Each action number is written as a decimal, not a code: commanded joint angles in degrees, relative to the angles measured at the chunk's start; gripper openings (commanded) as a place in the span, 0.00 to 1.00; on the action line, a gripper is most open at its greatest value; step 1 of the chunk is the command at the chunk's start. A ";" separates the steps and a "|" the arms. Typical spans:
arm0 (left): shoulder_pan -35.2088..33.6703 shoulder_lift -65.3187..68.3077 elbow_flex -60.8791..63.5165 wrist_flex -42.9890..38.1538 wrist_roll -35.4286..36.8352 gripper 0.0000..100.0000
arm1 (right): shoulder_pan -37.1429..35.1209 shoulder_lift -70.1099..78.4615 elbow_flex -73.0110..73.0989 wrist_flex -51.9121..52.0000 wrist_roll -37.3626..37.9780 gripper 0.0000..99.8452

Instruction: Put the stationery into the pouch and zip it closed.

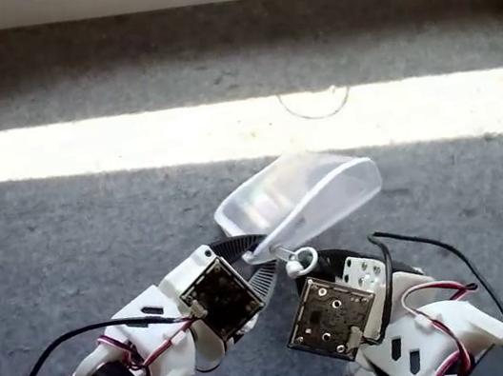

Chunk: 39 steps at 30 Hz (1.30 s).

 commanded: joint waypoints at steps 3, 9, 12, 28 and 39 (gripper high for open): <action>0.75 -0.40 -0.31 -1.32 0.35 0.01 | 0.31 -0.13 -3.38 -0.66 -0.09 0.01; 0.40 -0.40 -0.31 -1.23 0.35 0.01 | 0.48 -0.13 -3.21 -4.53 -5.01 0.01; 0.40 -0.40 -0.48 -0.97 0.35 0.01 | 0.92 -0.13 -3.30 -5.58 -6.24 0.01; 0.31 -0.40 -0.57 -0.97 0.44 0.01 | 15.69 -0.13 -2.86 -17.98 -24.88 0.01; 0.22 -0.40 -0.57 -0.97 0.35 0.01 | -3.30 -0.13 -3.30 -13.14 -26.99 0.01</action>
